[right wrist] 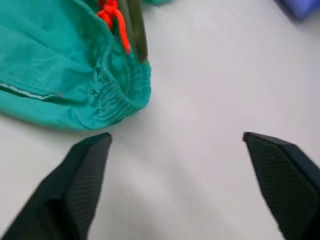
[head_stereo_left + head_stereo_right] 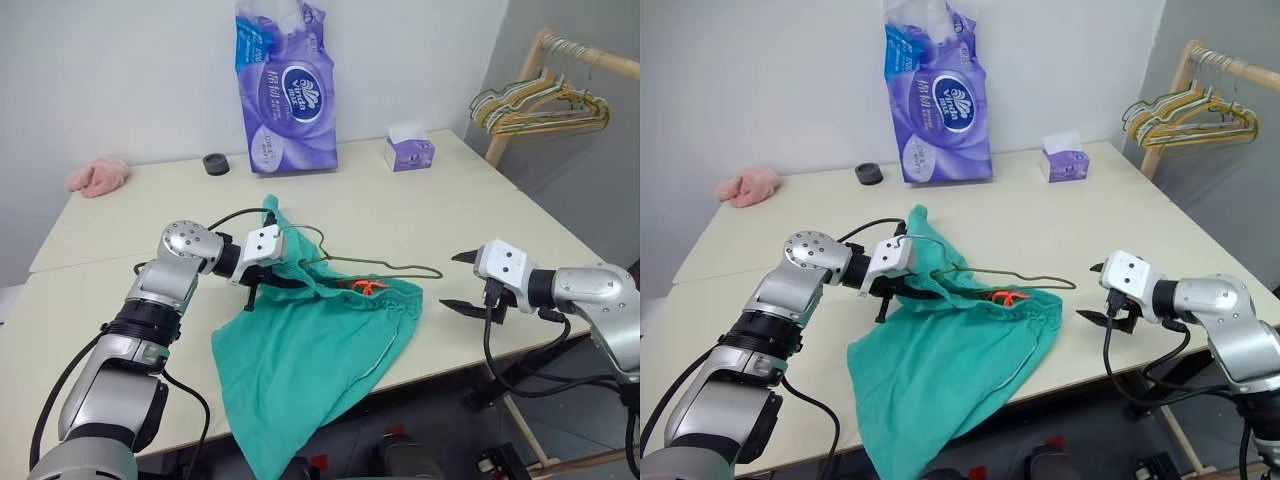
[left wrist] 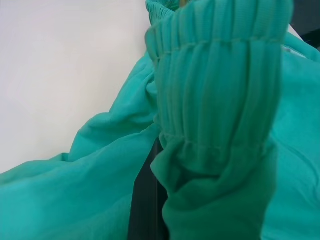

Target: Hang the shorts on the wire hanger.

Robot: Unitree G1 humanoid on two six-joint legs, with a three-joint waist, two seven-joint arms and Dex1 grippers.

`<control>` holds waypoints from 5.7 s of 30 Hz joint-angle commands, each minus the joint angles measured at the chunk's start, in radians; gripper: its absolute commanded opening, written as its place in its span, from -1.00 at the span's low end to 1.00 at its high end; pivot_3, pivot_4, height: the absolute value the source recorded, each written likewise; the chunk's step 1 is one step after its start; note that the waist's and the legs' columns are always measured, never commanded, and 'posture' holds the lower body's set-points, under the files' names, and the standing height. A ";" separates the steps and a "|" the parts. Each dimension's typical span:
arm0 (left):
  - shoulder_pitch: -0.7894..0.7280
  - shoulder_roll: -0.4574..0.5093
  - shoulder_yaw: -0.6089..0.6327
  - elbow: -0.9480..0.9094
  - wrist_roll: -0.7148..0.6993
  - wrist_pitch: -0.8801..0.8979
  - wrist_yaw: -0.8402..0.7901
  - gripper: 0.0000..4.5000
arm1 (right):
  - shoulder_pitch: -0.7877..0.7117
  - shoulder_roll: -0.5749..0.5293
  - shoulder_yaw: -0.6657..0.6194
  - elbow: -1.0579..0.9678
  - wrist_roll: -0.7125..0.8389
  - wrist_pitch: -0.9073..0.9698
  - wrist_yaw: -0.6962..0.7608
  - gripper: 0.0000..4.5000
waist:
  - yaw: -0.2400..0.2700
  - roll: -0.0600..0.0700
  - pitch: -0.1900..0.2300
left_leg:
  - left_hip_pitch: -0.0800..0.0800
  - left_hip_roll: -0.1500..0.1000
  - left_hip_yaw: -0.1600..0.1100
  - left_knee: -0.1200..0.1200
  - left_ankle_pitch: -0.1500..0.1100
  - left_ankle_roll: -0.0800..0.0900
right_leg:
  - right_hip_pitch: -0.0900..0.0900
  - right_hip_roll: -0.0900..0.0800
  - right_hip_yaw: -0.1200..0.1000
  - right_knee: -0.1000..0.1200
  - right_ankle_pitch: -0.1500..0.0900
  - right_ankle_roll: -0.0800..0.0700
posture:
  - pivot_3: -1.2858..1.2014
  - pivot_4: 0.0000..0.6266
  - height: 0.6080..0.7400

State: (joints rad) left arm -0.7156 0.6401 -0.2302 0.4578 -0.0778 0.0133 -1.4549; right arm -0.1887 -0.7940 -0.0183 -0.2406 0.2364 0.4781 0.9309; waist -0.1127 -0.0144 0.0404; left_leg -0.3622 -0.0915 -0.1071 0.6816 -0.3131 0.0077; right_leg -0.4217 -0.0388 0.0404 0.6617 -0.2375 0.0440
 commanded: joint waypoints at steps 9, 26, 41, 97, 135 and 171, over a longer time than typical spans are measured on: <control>-0.029 0.009 0.027 -0.001 -0.015 -0.016 0.010 -1.00 | 0.035 0.274 0.016 -0.114 0.154 0.322 -0.243 0.98 | -0.001 0.001 -0.002 | 0.001 -0.001 0.001 0.000 0.000 0.000 | 0.000 0.000 0.002 0.001 0.000 0.000 | -0.12 -1.00 1.00; -0.022 0.031 0.028 0.011 -0.009 -0.030 0.005 -1.00 | 0.010 0.269 0.121 -0.057 0.043 0.240 -0.308 -0.55 | -0.004 0.001 -0.003 | 0.001 -0.001 0.001 0.000 0.000 0.000 | 0.000 0.000 0.001 0.001 0.000 0.000 | -0.11 -0.99 1.00; -0.013 0.099 -0.013 0.093 0.073 -0.117 -0.016 -1.00 | 0.041 0.202 0.101 -0.135 0.028 0.182 -0.296 -0.99 | -0.009 0.001 -0.003 | 0.001 -0.001 0.000 0.000 0.000 0.000 | 0.000 0.000 0.001 0.001 0.000 0.000 | -0.12 -0.98 1.00; 0.033 0.024 -0.096 -0.117 0.276 -0.034 0.251 -1.00 | -0.164 -0.054 0.275 -0.234 -0.211 0.238 -0.061 0.62 | -0.030 0.001 -0.004 | 0.000 -0.001 0.001 0.000 0.000 0.000 | 0.000 0.000 0.001 0.000 0.000 0.000 | -0.14 -1.00 1.00; 0.051 0.043 -0.103 -0.193 0.238 -0.010 0.216 -1.00 | -0.354 0.101 0.448 0.052 -0.353 0.044 0.079 -0.99 | -0.039 0.001 -0.004 | 0.000 -0.002 0.000 0.000 0.000 0.000 | 0.000 0.000 0.001 0.000 0.000 0.000 | -0.13 -1.00 1.00; -0.017 0.053 0.046 0.155 0.053 -0.028 0.133 0.20 | -0.293 0.035 0.332 -0.068 -0.179 0.234 0.096 -1.00 | -0.053 0.001 -0.004 | 0.000 -0.002 -0.001 0.000 0.000 0.000 | 0.000 -0.001 0.001 -0.001 0.000 0.000 | -0.14 -1.00 1.00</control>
State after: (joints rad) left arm -0.7068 0.7077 -0.1863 0.5767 -0.0445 0.0353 -1.3618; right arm -0.4757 -0.7465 0.3587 -0.2714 0.0354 0.7079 1.0233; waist -0.1652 -0.0133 0.0360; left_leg -0.3622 -0.0931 -0.1076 0.6820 -0.3131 0.0076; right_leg -0.4219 -0.0393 0.0410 0.6608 -0.2375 0.0440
